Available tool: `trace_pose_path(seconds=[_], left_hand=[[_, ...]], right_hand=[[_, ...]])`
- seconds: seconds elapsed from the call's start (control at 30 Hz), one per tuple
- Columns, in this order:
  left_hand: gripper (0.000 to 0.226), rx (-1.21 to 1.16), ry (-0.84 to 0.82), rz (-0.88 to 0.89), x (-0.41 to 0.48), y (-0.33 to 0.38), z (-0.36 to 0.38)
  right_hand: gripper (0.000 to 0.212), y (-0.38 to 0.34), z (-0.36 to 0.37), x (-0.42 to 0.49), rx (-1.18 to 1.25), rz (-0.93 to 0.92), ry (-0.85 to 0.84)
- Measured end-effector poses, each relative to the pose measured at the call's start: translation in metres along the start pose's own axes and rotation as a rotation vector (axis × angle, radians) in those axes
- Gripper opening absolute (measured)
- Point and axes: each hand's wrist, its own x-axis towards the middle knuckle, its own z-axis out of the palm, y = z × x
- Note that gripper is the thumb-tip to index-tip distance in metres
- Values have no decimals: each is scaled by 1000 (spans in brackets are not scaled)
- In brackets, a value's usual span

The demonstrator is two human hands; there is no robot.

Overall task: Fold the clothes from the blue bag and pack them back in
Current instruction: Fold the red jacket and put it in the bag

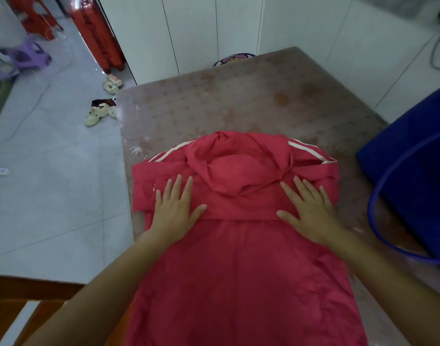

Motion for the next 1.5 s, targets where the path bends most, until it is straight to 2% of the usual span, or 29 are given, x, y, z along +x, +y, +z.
trace_pose_path(seconds=[0.07, 0.17, 0.27, 0.4, 0.47, 0.5, 0.57, 0.63, 0.7, 0.73, 0.8, 0.87, 0.9, 0.93, 1.07, 1.17, 1.27, 1.33, 1.4, 1.5], left_hand=[[87, 6, 57, 85, -13, 10, -6], [82, 34, 56, 169, -17, 28, -16], [85, 12, 49, 189, 2, 52, -29], [92, 70, 39, 190, 33, 88, -36], [77, 186, -23, 208, 39, 98, -30], [57, 236, -17, 221, 38, 101, -30], [20, 215, 96, 256, 35, 104, -31], [2, 181, 251, 311, 30, 105, -40], [17, 215, 437, 409, 17, 105, -49], [17, 209, 469, 491, 5, 103, -50], [13, 207, 361, 707, -27, 91, -30], [20, 238, 76, 831, -53, 72, -3], [26, 217, -27, 821, -61, 61, 4], [36, 145, -58, 754, -67, 49, 8], [54, -181, 114, 309, -123, -1, 1], [62, -268, 32, 58, -191, -33, 9], [61, -384, -48, -117, -244, -43, 13], [62, -526, -45, -189, -261, -40, 8], [59, -624, -87, -201, -268, -37, 0], [46, -709, -186, -152, -267, -41, -12]], right_hand=[[94, -9, -1, -22, 28, -34, 53], [93, -24, -3, -47, 64, -34, 52], [86, -38, 2, -70, 102, -7, 89], [91, -40, 14, -107, 118, -2, 65], [95, -35, 21, -126, 105, 13, 61], [95, -31, 25, -134, 105, 26, 60], [95, -22, 31, -147, 124, 57, 56], [97, -13, 34, -155, 156, 89, 38], [95, -6, 34, -158, 209, 125, 78], [93, -4, 33, -158, 241, 139, 101], [93, -2, 31, -154, 287, 139, 99], [93, -1, 30, -148, 319, 112, 76], [91, 0, 30, -146, 336, 109, 72], [86, 1, 30, -145, 355, 120, 63], [80, 6, 31, -169, 507, 191, 122], [76, 9, 33, -206, 639, 281, 93], [64, 1, 35, -243, 713, 380, 70], [69, -6, 38, -261, 735, 390, 42], [78, -8, 40, -270, 774, 326, 22], [61, -6, 31, -275, 889, 272, -30]])
